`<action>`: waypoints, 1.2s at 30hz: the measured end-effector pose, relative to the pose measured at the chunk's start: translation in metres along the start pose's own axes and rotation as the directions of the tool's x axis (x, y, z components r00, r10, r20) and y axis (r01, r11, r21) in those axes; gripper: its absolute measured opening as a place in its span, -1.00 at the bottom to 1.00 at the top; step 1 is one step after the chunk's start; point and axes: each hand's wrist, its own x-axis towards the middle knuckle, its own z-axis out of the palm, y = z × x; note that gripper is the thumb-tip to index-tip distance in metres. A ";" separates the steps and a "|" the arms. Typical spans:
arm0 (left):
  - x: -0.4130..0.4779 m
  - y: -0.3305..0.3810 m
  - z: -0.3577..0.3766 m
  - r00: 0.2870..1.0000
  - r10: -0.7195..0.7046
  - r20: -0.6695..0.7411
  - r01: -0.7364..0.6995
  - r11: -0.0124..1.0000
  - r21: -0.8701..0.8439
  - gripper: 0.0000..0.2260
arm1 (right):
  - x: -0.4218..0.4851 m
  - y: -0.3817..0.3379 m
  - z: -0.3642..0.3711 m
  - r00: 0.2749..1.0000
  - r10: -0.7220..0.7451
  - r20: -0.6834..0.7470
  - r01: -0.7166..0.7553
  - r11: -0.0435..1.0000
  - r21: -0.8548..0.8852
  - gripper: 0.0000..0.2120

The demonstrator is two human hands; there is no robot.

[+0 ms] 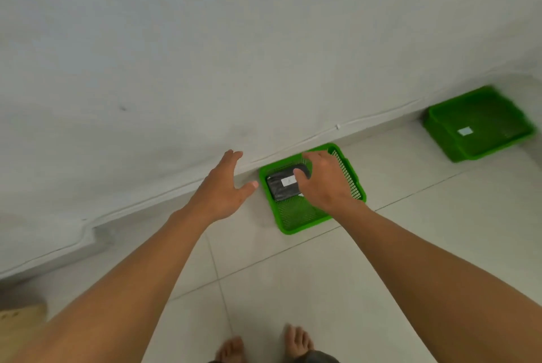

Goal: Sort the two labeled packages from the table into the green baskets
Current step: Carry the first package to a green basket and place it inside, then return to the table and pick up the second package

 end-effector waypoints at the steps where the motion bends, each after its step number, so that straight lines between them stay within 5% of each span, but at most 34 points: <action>1: -0.021 0.017 -0.025 1.000 -0.007 -0.028 0.007 1.000 -0.011 -0.32 | -0.016 -0.025 -0.022 1.000 -0.018 0.001 0.018 1.000 0.019 -0.53; 8: -0.186 0.101 -0.188 0.970 -0.066 -0.234 0.054 0.997 -0.059 -0.36 | -0.142 -0.185 -0.132 0.987 -0.158 0.002 0.155 0.972 0.176 -0.59; 17: -0.442 0.079 -0.330 0.844 -0.197 -0.499 0.140 0.979 -0.150 -0.34 | -0.310 -0.370 -0.176 0.874 -0.486 -0.005 0.480 0.861 0.167 -0.59; 27: -0.791 -0.020 -0.381 0.594 -0.368 -0.715 0.269 0.929 -0.255 -0.34 | -0.560 -0.550 -0.115 0.620 -0.782 0.065 0.755 0.617 0.222 -0.57; 36: -1.024 -0.130 -0.418 0.248 -0.527 -0.813 0.349 0.831 -0.433 -0.30 | -0.727 -0.708 0.000 0.319 -0.935 0.153 0.857 0.354 0.375 -0.58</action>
